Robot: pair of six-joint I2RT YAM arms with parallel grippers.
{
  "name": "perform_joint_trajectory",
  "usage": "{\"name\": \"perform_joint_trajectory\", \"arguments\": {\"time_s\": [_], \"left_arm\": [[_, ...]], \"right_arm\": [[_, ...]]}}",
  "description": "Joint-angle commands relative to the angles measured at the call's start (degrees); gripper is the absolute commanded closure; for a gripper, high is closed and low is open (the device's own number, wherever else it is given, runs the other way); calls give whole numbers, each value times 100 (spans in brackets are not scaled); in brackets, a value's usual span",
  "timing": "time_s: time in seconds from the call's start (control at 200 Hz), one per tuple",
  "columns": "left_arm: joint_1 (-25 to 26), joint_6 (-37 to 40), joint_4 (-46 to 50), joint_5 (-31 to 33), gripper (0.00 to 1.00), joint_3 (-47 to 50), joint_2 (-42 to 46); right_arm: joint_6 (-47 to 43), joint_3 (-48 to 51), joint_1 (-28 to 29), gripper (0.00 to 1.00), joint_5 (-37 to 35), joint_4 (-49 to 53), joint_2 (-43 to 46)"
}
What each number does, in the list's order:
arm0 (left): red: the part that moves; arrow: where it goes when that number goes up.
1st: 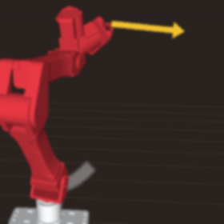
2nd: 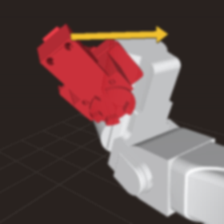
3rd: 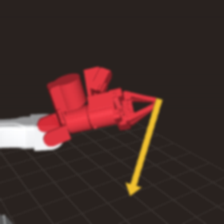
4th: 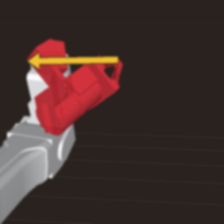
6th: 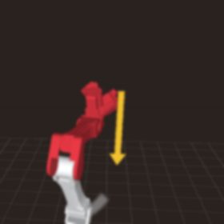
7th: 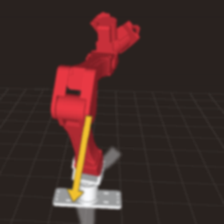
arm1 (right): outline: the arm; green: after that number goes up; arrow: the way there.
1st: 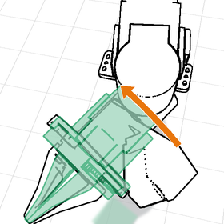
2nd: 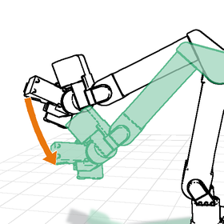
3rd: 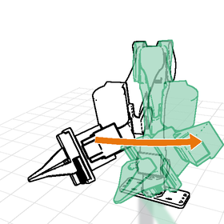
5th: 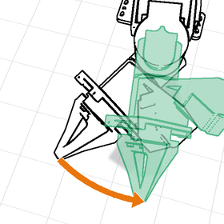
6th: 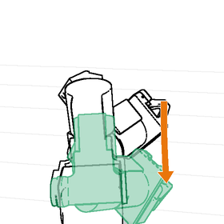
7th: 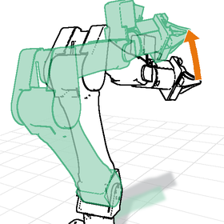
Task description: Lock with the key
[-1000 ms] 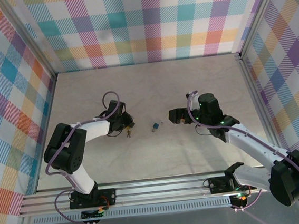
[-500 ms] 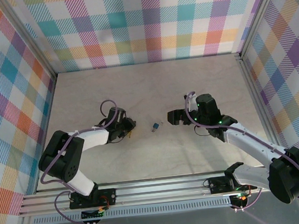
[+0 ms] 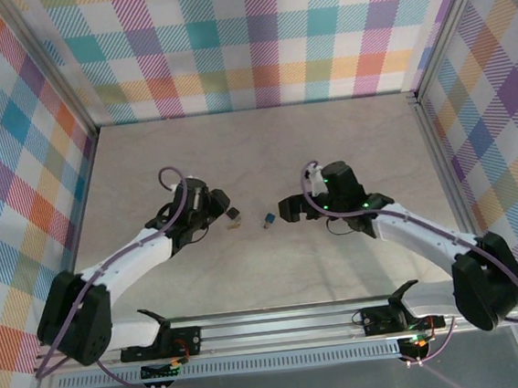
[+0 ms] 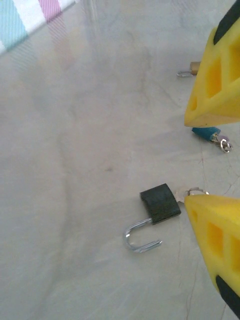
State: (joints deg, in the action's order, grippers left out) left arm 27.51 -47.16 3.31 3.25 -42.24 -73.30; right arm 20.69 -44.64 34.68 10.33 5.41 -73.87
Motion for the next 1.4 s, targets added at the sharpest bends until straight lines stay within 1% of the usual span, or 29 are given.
{"name": "perform_joint_trajectory", "arguments": {"time_s": [0.0,0.05,0.095,0.14,0.205,0.33,0.52,0.585,0.67,0.765,0.965,1.125,1.395], "left_arm": [[-137,391,854,598,49,-59,428],[-203,439,1085,746,43,-39,639],[-271,486,1206,853,40,-2,846],[-332,522,1522,963,38,41,1066],[-439,586,1718,1072,32,100,1386],[-607,684,2091,1193,20,163,1913],[-701,788,2455,1323,6,190,2430],[-712,809,2545,1350,4,196,2556],[-712,805,2619,1389,3,223,2693],[-720,815,2665,1393,2,251,2831],[-729,848,2732,1441,2,278,3040],[-729,884,2773,1419,2,294,3141],[-729,884,2772,1413,2,362,3260]], "right_arm": [[-509,-497,374,1,-134,361,-509],[-635,-736,536,1,-172,482,-849],[-756,-984,720,1,-297,635,-1144],[-830,-1202,892,1,-425,719,-1412],[-878,-1502,1063,1,-507,806,-1765],[-953,-2115,1229,0,-624,1053,-2424],[-1180,-3057,1510,1,-1031,1442,-3228],[-1216,-3352,1525,4,-1122,1597,-3478],[-1290,-3794,1534,11,-1225,1916,-3869],[-1345,-4117,1536,16,-1247,2063,-4200],[-1447,-4644,1551,21,-1337,2346,-4695],[-1523,-5024,1577,26,-1575,2573,-5029],[-1648,-5338,1645,30,-1717,2620,-5303]]}}
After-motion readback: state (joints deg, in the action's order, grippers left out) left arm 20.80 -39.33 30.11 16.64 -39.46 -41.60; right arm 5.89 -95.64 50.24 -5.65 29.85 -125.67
